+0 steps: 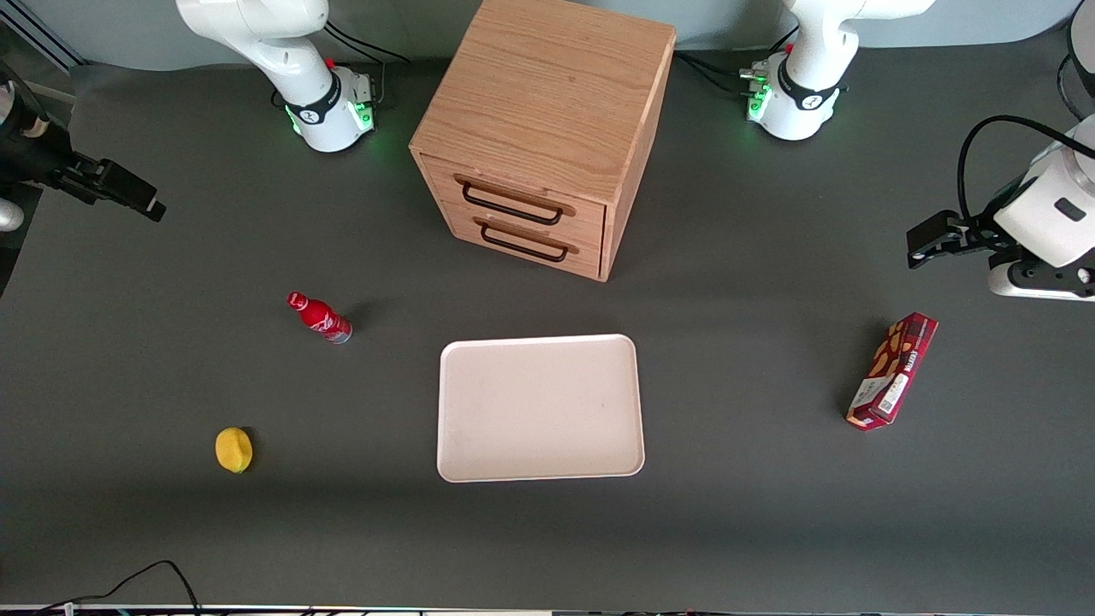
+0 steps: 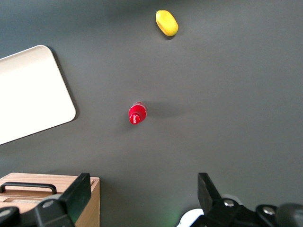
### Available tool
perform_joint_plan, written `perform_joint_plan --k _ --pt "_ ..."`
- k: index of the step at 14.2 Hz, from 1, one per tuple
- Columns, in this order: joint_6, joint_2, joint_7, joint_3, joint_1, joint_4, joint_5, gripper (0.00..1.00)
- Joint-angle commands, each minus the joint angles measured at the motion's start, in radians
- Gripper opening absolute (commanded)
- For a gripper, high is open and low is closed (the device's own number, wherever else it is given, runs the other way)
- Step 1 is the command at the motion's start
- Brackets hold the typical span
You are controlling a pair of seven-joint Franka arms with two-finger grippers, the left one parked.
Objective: Place coke bottle on tray
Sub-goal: 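Move the right gripper down to the red Coca-Cola bottle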
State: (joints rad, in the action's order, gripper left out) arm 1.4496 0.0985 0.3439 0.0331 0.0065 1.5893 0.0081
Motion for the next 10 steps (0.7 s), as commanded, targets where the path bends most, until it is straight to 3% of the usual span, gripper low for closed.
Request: perform_joint_plan --k 1,4,6,10 --pt "-0.043 -0.04 0.006 -0.004 0.004 -0.055 0.021 1.0" --pt "-0.069 -0.056 -0.006 -0.006 0.0 -0.074 0.024 1.0" --pt "-0.037 -0.054 -0.008 0.001 0.006 0.01 0.024 1.0" --pt "0.304 -0.034 -0.011 0.04 0.007 0.346 0.024 1.0"
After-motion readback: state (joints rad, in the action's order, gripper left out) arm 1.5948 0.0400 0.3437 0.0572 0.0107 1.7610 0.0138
